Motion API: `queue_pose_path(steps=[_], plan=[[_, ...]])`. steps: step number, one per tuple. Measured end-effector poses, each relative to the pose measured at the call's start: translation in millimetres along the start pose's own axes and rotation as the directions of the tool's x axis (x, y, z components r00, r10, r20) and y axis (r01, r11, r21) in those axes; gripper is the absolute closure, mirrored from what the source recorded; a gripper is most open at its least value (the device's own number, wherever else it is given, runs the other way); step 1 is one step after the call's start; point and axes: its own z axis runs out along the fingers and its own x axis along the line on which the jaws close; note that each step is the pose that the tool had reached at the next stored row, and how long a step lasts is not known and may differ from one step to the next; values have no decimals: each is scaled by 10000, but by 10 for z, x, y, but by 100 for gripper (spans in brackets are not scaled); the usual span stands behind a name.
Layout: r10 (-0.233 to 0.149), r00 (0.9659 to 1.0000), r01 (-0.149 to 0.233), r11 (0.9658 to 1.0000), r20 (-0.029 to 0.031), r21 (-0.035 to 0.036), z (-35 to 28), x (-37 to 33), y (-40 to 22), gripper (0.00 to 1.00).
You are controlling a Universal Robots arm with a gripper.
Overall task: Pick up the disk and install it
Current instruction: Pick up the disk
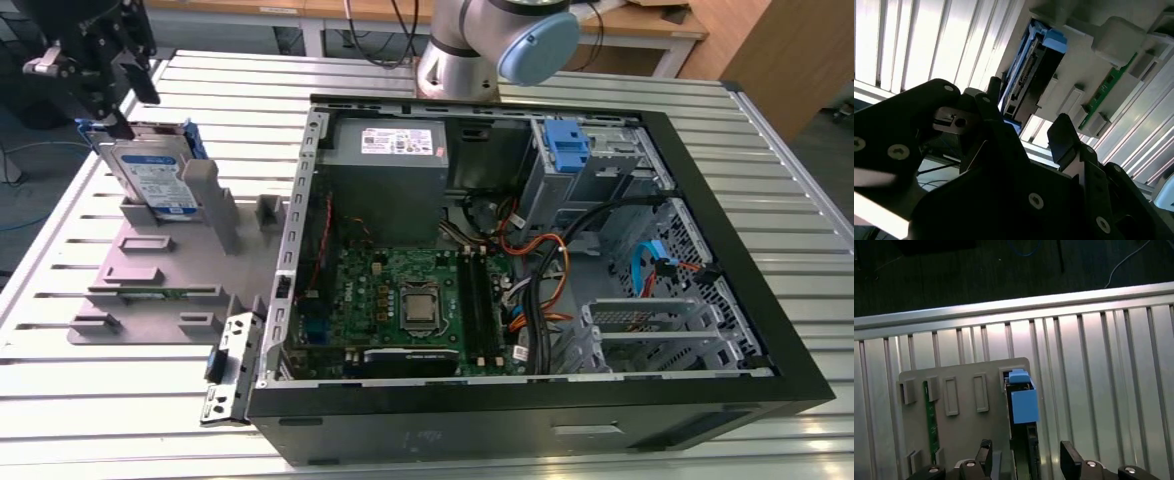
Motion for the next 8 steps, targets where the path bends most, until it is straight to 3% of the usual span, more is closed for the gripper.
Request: queue_pose_path(steps=[4, 8], plan=[[-580, 9983, 580, 9983, -8, -17, 24, 1, 0, 36], [-1049, 9945, 1049, 9945, -14, -31, 80, 2, -1, 36]])
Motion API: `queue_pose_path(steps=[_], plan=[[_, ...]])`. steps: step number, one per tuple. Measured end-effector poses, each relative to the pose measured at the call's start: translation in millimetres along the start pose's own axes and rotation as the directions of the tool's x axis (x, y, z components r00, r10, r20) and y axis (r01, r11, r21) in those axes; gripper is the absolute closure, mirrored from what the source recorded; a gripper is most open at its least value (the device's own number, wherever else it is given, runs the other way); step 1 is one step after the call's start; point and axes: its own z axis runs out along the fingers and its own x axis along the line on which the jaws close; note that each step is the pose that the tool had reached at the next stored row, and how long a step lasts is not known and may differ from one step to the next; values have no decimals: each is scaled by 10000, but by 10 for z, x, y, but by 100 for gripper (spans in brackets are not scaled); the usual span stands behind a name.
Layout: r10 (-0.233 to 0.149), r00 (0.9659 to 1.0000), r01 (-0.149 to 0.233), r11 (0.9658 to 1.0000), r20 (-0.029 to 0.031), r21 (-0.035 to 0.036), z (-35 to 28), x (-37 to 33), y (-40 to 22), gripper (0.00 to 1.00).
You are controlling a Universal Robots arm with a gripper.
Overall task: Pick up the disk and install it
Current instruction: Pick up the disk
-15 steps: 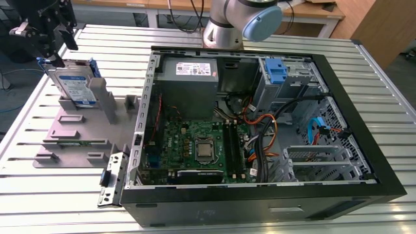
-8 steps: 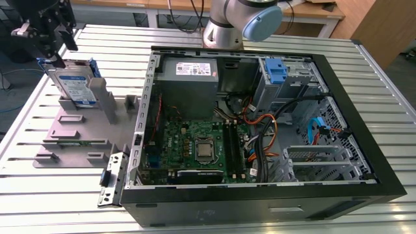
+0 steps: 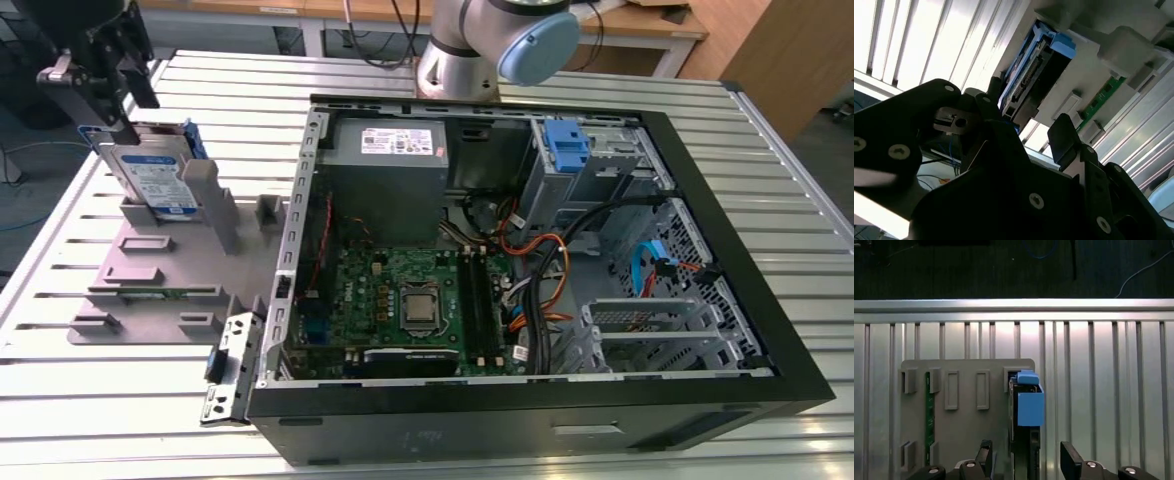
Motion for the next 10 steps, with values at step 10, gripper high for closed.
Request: queue_pose_path(steps=[10], plan=[[-884, 9961, 884, 9961, -13, -28, 154, 5, 19, 36]])
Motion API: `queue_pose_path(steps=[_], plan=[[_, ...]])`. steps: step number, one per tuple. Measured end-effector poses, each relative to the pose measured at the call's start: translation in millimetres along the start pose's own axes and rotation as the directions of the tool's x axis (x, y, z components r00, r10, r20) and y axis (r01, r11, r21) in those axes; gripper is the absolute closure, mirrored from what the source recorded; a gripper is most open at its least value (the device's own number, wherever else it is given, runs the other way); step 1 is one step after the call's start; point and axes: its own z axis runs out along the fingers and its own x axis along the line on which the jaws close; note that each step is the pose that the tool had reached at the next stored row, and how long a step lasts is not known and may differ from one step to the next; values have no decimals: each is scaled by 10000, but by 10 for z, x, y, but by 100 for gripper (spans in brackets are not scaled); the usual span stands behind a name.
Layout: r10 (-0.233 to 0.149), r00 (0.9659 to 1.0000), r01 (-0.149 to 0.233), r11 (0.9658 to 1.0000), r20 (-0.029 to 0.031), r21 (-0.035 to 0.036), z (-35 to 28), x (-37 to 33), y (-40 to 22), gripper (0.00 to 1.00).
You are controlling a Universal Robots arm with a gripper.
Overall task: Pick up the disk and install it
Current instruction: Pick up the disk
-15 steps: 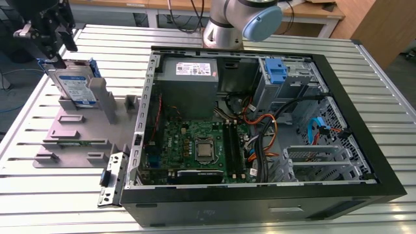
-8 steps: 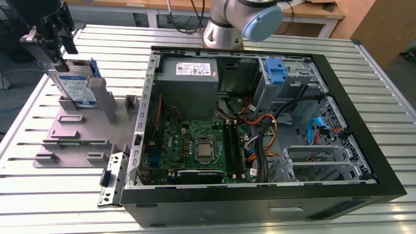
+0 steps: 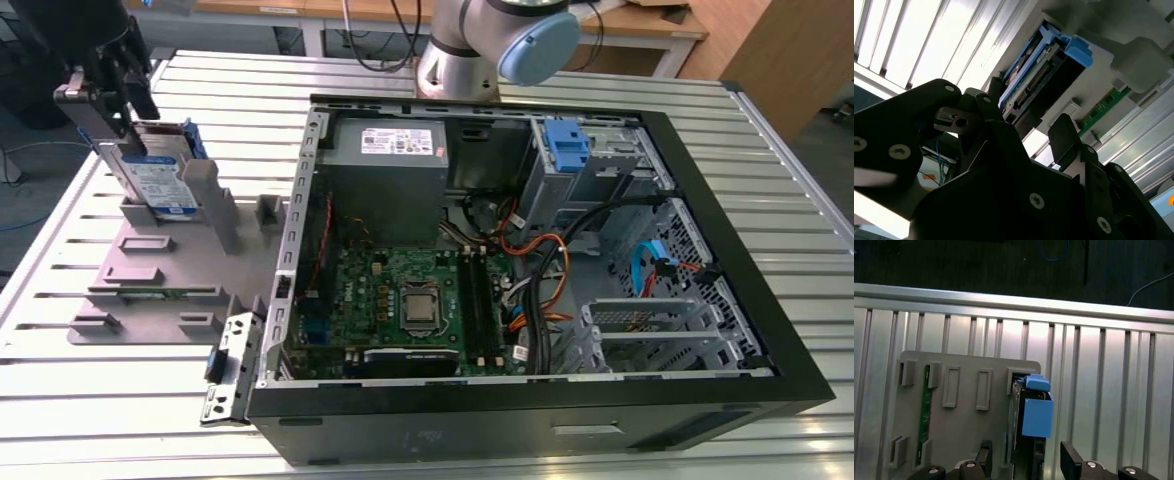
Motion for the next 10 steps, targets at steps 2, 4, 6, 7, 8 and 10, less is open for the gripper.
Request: queue_pose_path(steps=[2, 4, 6, 7, 8, 10], plan=[[-104, 9999, 104, 9999, -2, -3, 35, 1, 1, 36], [-158, 9999, 158, 9999, -3, -5, 62, 1, 1, 36], [-162, 9999, 162, 9999, 3, -6, 71, 1, 2, 36], [-162, 9999, 162, 9999, 4, -7, 72, 1, 2, 36], [-162, 9999, 162, 9999, 10, -4, 78, 1, 1, 36], [-165, 9998, 165, 9999, 75, 5, 81, 2, 2, 36]])
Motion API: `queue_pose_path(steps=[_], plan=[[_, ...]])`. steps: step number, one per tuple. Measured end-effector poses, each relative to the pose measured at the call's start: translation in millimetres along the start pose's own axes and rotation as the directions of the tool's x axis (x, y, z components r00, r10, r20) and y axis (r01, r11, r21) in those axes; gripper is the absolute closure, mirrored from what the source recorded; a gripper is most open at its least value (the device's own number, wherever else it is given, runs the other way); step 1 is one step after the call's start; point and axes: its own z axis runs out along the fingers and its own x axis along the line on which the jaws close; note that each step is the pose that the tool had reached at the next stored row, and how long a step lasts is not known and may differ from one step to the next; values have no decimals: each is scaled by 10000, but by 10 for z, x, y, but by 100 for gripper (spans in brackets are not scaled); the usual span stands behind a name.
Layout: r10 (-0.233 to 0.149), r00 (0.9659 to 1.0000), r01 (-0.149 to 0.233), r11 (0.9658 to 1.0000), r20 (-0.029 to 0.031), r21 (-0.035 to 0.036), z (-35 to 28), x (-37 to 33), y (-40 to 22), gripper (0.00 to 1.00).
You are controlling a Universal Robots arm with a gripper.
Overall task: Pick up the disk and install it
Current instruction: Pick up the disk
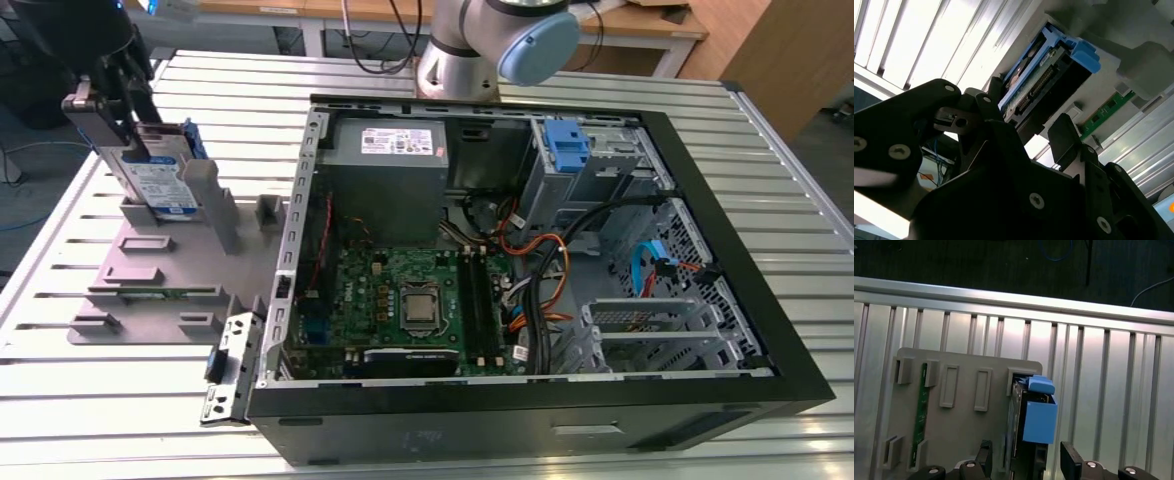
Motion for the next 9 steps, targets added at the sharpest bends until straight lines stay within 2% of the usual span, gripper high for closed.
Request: queue_pose_path(steps=[1, 2, 9], plan=[[0, 10000, 0, 10000, 43, 5, 0, 0, -1, 36], [0, 10000, 0, 10000, 59, 6, 0, -1, -1, 36], [-1, 10000, 1, 10000, 65, 4, -3, 0, -1, 36]])
